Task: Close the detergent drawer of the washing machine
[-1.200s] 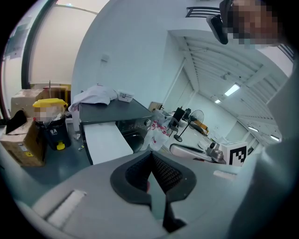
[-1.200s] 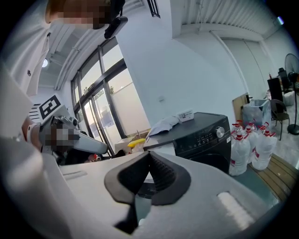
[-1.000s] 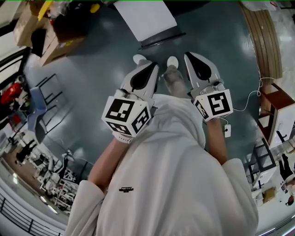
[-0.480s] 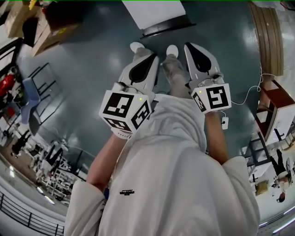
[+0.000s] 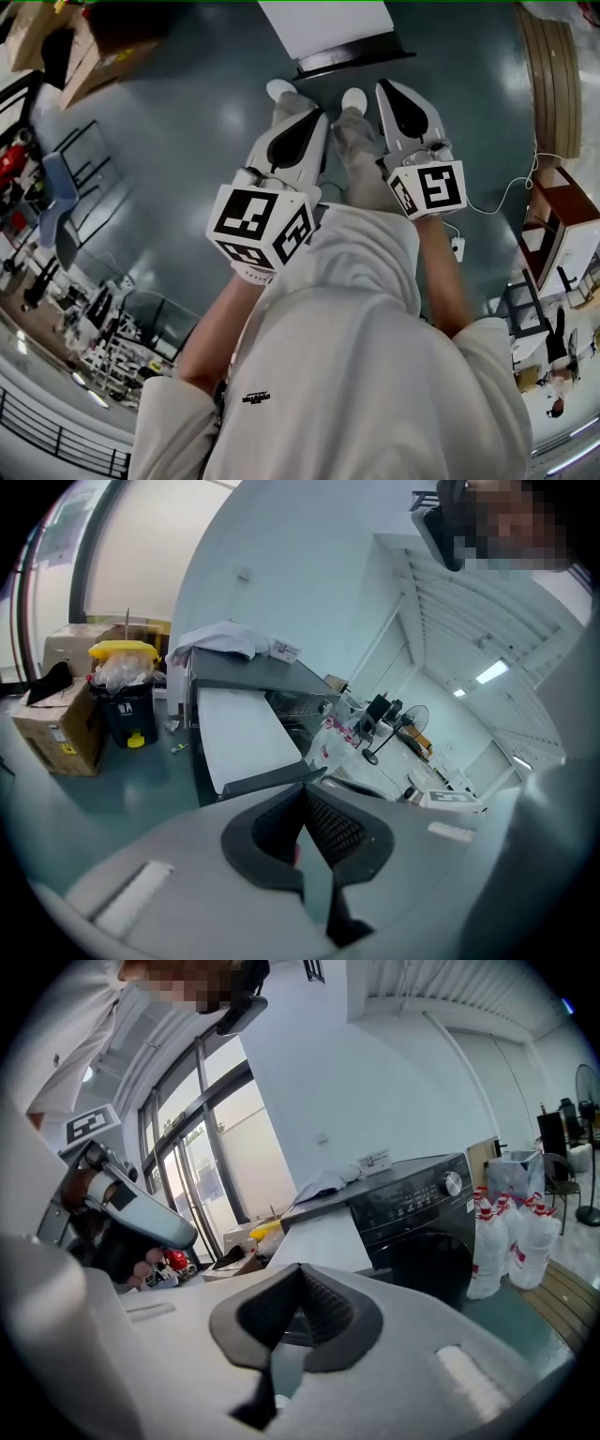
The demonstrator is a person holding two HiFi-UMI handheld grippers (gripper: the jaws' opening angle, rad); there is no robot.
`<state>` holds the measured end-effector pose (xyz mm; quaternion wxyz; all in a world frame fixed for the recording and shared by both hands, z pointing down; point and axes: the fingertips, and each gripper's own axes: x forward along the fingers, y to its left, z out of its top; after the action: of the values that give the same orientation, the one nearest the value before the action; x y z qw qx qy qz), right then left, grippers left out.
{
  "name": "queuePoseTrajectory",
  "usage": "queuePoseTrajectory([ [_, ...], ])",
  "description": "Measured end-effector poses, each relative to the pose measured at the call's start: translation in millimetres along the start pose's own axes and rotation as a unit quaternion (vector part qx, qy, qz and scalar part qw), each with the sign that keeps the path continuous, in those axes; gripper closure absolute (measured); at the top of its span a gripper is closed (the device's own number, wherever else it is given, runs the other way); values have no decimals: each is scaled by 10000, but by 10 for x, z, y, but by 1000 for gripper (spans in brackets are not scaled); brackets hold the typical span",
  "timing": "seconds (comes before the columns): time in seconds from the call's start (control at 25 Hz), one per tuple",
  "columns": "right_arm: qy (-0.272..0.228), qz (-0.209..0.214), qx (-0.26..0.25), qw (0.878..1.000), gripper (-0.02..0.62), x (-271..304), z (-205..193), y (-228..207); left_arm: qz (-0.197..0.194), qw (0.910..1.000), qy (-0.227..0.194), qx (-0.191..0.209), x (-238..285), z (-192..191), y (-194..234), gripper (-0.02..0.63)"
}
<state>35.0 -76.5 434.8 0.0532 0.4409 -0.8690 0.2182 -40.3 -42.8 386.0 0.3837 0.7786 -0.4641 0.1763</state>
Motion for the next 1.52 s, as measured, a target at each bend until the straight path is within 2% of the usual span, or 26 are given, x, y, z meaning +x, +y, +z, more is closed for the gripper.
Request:
queuePoseTrajectory([
  [0.44,126,-35,-75,9999,594,262,-236,15,62,9997,-69,-211,140,-72,182,591],
  [0.68,420,-59,-103,9990,594,361,-447,-25,88,9993,-53,-348,175,-141,239,591],
  [1.04,286,-408,146,9987,594,418,-405,-50,91,9994,71,-314,238,-165,326,591],
  [1.52,257,-417,101,9987,594,474,-387,-78,48,9994,74,-339,306,-186,320,591],
])
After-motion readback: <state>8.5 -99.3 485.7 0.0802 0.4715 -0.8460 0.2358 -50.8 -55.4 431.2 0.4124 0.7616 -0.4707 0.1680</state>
